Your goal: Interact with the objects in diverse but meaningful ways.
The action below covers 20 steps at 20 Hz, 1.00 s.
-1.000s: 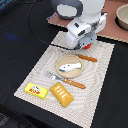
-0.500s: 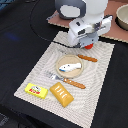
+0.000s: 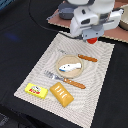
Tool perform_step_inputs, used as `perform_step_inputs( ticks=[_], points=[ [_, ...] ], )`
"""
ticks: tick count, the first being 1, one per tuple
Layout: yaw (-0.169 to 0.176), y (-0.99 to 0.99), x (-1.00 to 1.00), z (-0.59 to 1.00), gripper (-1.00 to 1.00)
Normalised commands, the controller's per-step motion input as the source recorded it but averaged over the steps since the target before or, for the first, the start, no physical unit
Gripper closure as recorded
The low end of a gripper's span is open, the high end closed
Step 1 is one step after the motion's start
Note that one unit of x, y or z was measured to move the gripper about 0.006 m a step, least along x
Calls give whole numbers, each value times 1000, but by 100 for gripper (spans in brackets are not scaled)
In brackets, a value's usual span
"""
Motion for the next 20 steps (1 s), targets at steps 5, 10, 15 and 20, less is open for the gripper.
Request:
perform_step_inputs(
  ticks=[5, 10, 15, 20],
  points=[
    [-31, 41, -483, 952, 100],
    [-16, 26, -427, 757, 100],
    [-1, 17, -261, 254, 100],
    [5, -95, -322, -55, 100]
  ],
)
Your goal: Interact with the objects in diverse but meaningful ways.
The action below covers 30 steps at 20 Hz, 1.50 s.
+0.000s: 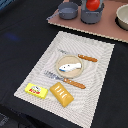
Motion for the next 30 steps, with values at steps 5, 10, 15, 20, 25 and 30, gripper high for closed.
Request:
perform_step_inputs(
  ticks=[5, 10, 15, 20, 25, 30],
  points=[
    [48, 68, -531, -226, 100],
    [86, 341, -714, -181, 100],
    [83, 389, -707, -127, 100],
    [80, 409, -712, -146, 100],
    [79, 442, -689, -150, 100],
    [80, 469, -639, -152, 100]
  ],
)
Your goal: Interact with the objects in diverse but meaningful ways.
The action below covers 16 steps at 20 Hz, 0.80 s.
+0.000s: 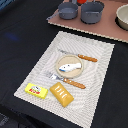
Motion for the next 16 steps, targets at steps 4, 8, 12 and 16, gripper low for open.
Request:
perform_step_inputs(
  ticks=[4, 8, 12, 16],
  points=[
    [76, 382, -641, -221, 100],
    [69, 283, -576, -276, 100],
    [41, 52, -324, -384, 100],
    [38, 0, -245, -426, 100]
  ],
)
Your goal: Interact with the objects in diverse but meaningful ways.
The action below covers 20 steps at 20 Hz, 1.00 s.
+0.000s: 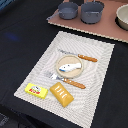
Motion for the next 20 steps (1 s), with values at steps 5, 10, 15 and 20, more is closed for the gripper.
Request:
perform_step_inputs(
  ticks=[5, 10, 15, 20],
  points=[
    [36, 0, -286, -392, 100],
    [33, 13, -326, -307, 100],
    [25, 57, -234, -198, 100],
    [1, 109, -9, -18, -100]
  ],
)
